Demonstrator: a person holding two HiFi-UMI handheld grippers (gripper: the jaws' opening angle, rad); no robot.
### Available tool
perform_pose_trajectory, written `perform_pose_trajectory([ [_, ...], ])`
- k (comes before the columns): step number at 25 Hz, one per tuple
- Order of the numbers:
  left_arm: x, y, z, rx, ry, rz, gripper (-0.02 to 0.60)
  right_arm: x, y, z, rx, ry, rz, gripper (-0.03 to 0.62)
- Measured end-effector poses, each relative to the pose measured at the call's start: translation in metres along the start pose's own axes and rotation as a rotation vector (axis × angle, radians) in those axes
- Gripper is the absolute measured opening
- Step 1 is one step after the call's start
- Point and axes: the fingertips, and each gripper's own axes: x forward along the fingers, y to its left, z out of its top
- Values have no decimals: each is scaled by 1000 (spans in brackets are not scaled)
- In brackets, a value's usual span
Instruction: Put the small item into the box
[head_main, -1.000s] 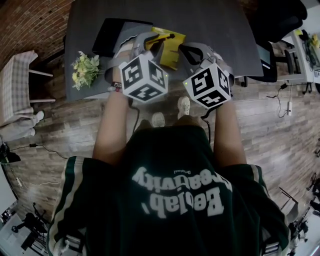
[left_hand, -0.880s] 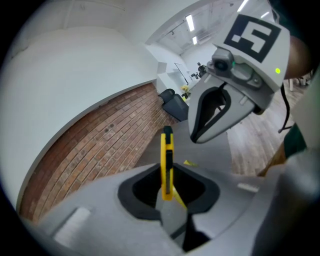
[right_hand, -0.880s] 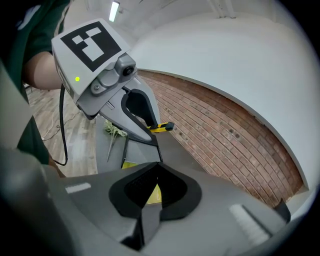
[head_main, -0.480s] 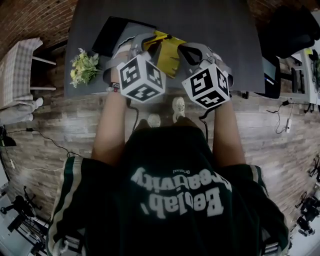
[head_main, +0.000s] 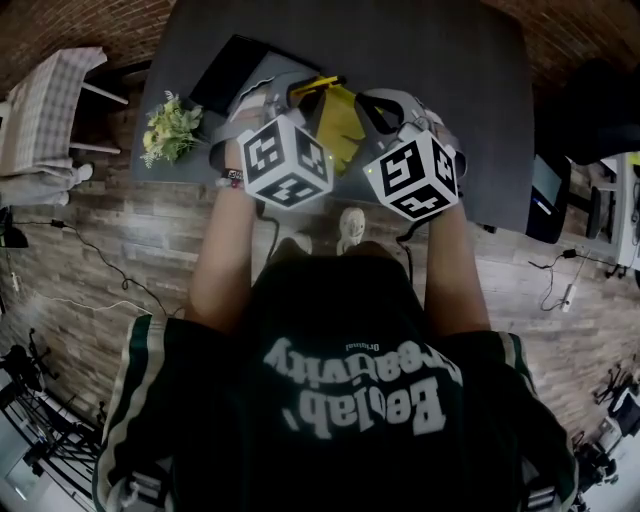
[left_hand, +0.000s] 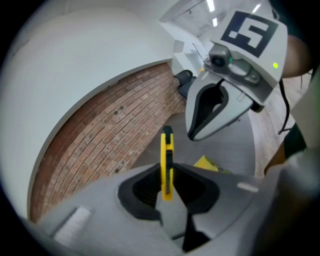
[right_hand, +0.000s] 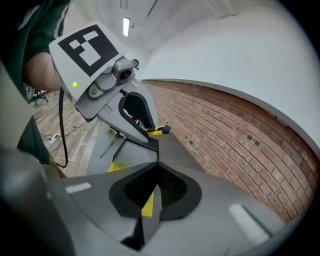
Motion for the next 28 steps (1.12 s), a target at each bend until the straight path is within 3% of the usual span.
perform_pose_trajectory([
  [15,14,2,1,-90,116,100,72,18,-16,-8,-89,-97,147,6],
  [28,16,-1,-8,-112,168,127,72,26,-15,-8,-112,-139,192,6],
])
